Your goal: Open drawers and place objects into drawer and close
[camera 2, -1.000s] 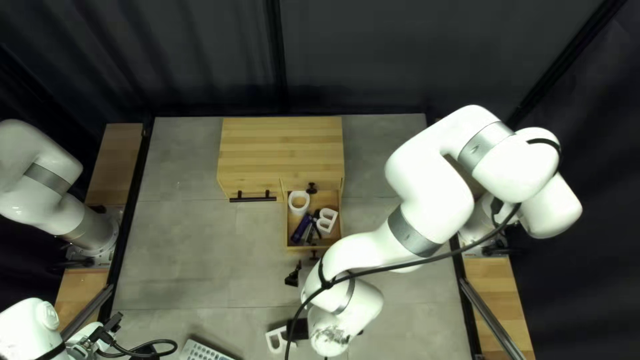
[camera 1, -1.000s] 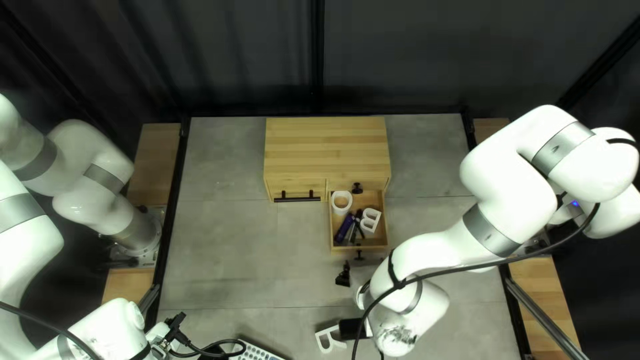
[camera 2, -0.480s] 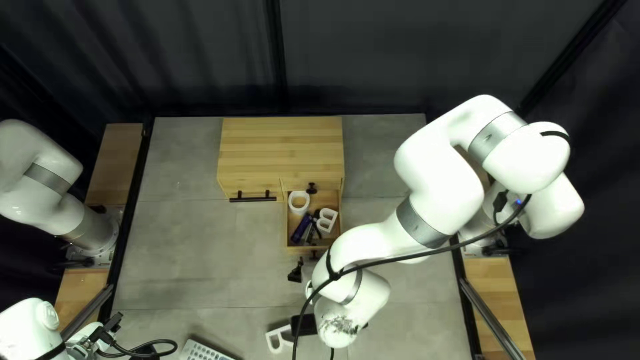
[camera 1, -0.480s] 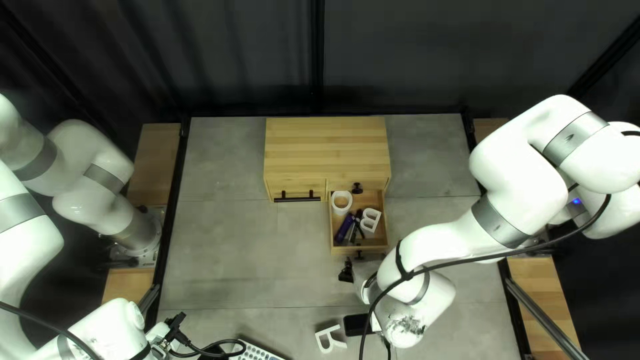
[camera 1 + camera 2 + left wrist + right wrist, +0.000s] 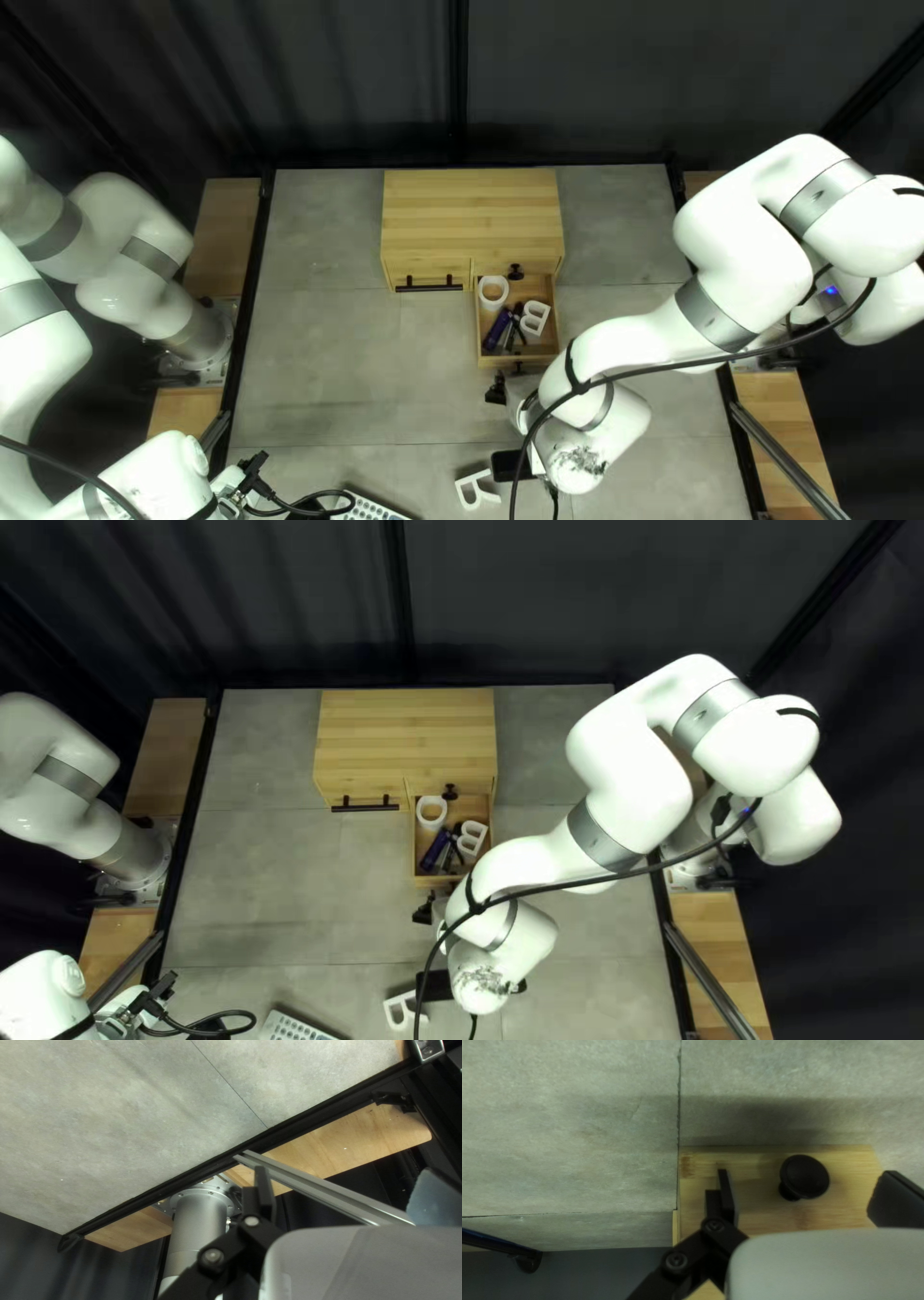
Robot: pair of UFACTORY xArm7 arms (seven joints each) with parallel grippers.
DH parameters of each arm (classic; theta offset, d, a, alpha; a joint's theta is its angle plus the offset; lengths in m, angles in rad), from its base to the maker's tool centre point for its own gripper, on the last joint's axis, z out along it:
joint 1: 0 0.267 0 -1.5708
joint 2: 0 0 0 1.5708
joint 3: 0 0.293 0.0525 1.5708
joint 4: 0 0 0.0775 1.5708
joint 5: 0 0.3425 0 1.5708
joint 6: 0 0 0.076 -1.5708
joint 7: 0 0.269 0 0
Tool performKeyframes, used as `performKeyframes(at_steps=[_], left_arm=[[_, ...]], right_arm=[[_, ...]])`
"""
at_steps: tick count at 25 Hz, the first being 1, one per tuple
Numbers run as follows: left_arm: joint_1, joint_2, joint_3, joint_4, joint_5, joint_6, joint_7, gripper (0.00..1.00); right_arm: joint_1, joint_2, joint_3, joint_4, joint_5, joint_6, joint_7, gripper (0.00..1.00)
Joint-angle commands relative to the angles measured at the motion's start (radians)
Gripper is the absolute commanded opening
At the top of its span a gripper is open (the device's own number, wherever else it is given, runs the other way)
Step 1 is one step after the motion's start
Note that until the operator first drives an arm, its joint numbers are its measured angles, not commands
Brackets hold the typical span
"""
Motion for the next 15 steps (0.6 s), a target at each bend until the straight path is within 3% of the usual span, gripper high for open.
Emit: performKeyframes(at_steps=[1, 15], left_arm=[[0.000, 0.000, 0.000, 0.000, 0.000, 0.000, 0.000, 1.00], [0.000, 0.000, 0.000, 0.000, 0.000, 0.000, 0.000, 1.00]], right_arm=[[-0.003, -0.007, -0.003, -0.006, -0.002, 0.003, 0.000, 1.00], [-0.011, -0.021, -0.009, -0.023, -0.012, -0.010, 0.001, 1.00]])
